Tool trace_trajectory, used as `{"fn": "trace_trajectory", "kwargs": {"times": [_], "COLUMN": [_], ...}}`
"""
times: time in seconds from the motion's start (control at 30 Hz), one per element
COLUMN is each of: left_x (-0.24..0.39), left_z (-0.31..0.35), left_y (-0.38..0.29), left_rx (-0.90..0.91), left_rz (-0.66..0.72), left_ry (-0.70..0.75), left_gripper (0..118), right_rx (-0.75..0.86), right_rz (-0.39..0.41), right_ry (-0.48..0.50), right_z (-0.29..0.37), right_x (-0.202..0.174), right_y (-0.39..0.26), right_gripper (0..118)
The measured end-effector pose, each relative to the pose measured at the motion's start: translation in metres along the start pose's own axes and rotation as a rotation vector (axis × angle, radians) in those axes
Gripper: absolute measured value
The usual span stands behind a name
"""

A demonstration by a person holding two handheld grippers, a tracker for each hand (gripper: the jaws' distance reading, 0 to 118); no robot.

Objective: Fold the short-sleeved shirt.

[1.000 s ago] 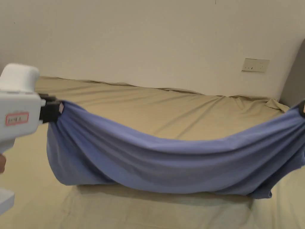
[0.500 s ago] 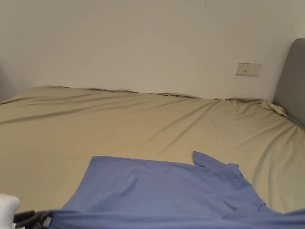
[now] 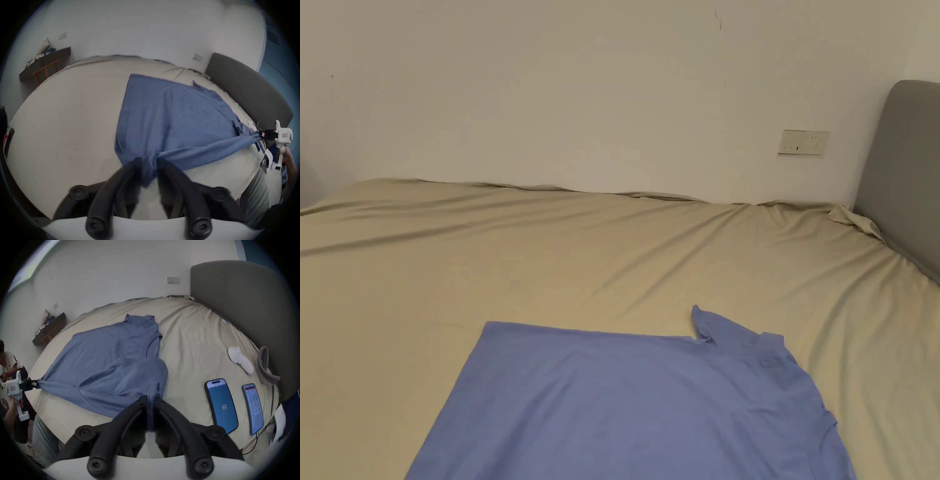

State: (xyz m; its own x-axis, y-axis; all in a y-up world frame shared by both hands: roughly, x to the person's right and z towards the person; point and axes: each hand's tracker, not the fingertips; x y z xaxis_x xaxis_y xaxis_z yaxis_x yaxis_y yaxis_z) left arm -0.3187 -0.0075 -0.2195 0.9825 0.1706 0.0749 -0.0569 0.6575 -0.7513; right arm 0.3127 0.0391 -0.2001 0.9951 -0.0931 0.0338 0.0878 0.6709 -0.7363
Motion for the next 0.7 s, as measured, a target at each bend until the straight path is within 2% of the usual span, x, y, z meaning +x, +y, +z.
{"fn": "trace_trajectory", "kwargs": {"times": [0.03,0.07,0.1,0.2,0.3,0.37,0.4,0.43,0.47,0.5,0.53,0.7], "left_x": [0.000,-0.001,-0.004,0.003,0.024,0.040,0.046,0.050,0.055,0.057,0.057,0.049], "left_z": [0.000,0.002,0.009,0.043,0.073,0.087,0.090,0.091,0.090,0.088,0.084,0.072], "left_y": [-0.004,-0.006,-0.009,-0.012,-0.013,-0.021,-0.025,-0.028,-0.030,-0.031,-0.034,-0.033], "left_rx": [-0.029,-0.045,-0.047,0.060,0.191,0.275,0.310,0.327,0.323,0.303,0.294,0.254], "left_rz": [0.028,0.053,0.095,0.155,0.064,-0.001,-0.005,0.011,0.023,0.022,0.027,0.039], "left_ry": [0.047,0.057,0.041,0.010,0.077,0.153,0.188,0.220,0.216,0.207,0.214,0.218], "left_gripper": [72,77,77,77,77,77,77,66,40,1,0,0], "right_rx": [-0.005,-0.001,0.022,0.129,0.210,0.207,0.202,0.193,0.178,0.170,0.183,0.149], "right_rz": [0.008,0.015,0.023,0.029,0.037,0.036,0.037,0.042,0.052,0.067,0.077,0.076], "right_ry": [-0.004,-0.024,-0.052,-0.037,-0.064,-0.091,-0.092,-0.097,-0.102,-0.114,-0.131,-0.082], "right_z": [-0.002,0.000,0.005,0.032,0.057,0.066,0.067,0.068,0.067,0.063,0.063,0.060], "right_x": [0.005,0.004,0.002,-0.007,-0.027,-0.039,-0.043,-0.049,-0.051,-0.055,-0.057,-0.059], "right_y": [-0.007,-0.009,-0.012,-0.015,-0.016,-0.019,-0.021,-0.022,-0.023,-0.027,-0.030,-0.033], "right_gripper": [90,103,103,106,106,104,96,65,27,4,3,3]}}
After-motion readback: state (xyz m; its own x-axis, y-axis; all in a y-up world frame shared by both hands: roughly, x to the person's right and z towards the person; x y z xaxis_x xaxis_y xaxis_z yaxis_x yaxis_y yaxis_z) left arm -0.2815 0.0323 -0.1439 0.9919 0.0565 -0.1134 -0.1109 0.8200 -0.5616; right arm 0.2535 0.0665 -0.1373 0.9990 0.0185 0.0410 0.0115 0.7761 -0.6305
